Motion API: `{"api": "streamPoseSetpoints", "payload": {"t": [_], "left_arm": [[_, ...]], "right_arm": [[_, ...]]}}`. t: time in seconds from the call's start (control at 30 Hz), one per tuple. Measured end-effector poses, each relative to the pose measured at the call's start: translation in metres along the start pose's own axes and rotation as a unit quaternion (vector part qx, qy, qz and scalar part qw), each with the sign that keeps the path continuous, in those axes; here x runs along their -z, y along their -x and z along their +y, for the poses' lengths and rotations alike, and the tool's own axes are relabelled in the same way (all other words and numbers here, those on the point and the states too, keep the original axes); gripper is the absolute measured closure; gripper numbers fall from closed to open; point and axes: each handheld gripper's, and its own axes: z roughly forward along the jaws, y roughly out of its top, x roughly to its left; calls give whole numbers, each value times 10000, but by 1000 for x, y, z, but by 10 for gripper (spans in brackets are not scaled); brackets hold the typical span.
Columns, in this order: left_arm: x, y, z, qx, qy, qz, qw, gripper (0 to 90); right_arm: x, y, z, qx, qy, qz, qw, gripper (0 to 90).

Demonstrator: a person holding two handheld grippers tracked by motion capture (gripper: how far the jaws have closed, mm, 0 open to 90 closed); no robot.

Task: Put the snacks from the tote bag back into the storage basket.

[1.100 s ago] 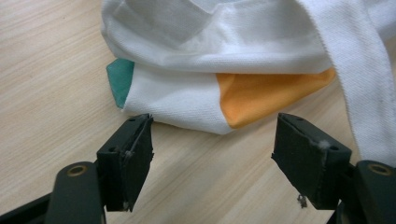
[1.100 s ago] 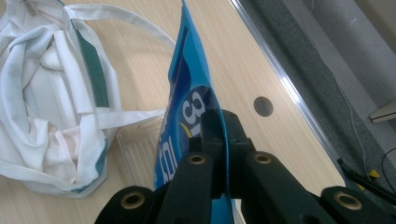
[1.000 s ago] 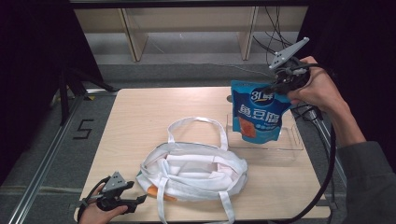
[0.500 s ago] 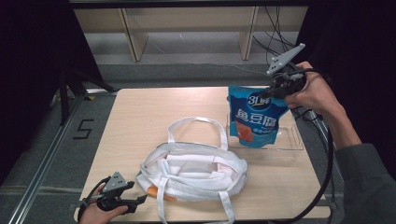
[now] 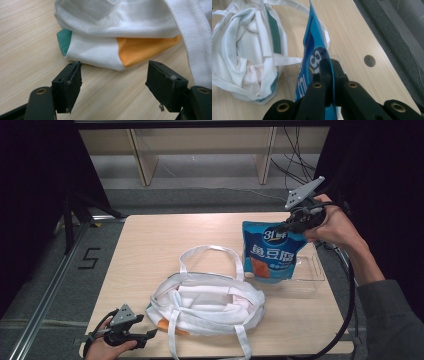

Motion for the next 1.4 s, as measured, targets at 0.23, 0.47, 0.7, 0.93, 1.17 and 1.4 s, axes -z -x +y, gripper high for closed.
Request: {"api": "streamPoseSetpoints", "payload": {"t": [0.23,0.47,0.7,0.93,1.17,1.4], "left_arm": [[0,-2,0,-74,-125,46,9999,278],[0,-3,0,-139,-73,14,9999,278],[1,-3,0,-106,-107,54,9999,276],[0,-2,-1,65,6,73,10000,273],[1,-5,-1,-129,-101,51,9999,273],[1,-5,-1,-121,-101,54,9999,273]], "right_arm": [[-7,-1,-11,38,30,114,9999,900],[-12,-2,-21,-70,43,211,9997,900],[-12,-1,-31,-219,158,178,9995,898],[-9,-4,-31,-582,268,-50,9979,684],[-4,-12,-36,-1193,552,-400,9905,517],[-1,-17,-40,-1547,775,-562,9833,436]]}}
